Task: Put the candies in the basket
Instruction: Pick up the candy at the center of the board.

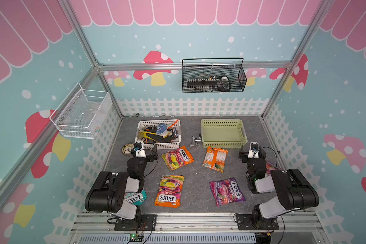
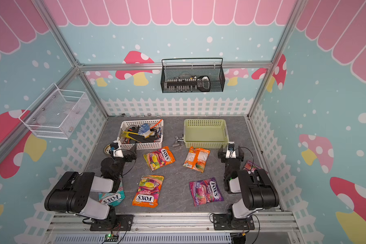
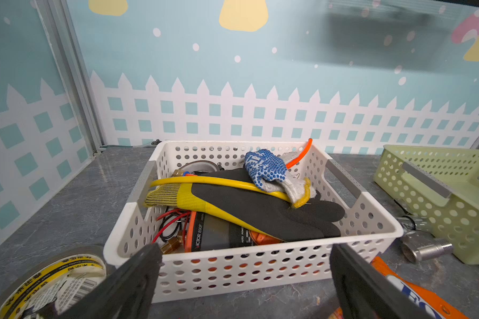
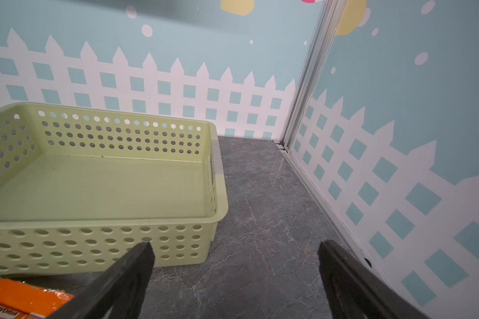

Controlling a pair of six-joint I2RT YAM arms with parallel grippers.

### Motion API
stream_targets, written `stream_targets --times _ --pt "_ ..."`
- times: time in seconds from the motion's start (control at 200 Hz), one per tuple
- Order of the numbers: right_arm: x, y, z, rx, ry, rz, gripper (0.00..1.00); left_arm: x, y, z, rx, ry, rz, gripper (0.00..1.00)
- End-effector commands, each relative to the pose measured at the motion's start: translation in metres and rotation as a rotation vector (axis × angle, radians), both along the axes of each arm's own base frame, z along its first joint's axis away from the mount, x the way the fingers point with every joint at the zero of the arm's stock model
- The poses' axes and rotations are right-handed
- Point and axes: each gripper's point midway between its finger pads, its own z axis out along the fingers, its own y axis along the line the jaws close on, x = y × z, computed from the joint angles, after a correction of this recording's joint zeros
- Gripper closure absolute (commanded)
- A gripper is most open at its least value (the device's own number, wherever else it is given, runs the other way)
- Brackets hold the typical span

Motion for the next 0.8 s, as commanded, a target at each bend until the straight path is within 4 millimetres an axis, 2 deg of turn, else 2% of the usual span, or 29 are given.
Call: stream_targets --times 0.0,0.67,0.796 --pt "-0.0010 -0.0006 0.0045 0.012 -0.019 0.000 0.01 0.0036 0.0005 0.0030 0.009 -0.007 0.006 0.01" --pt "-0.0016 -0.0006 0.0042 0.012 -0.018 0.000 0.01 0.0033 0.0003 0.0026 0.010 -0.006 0.006 0.01" --pt "-0.0076 -0.0005 0.0121 0.011 -0.047 0.001 0.01 0.0025 -0.0001 0.0041 0.010 -0.013 0.004 0.01"
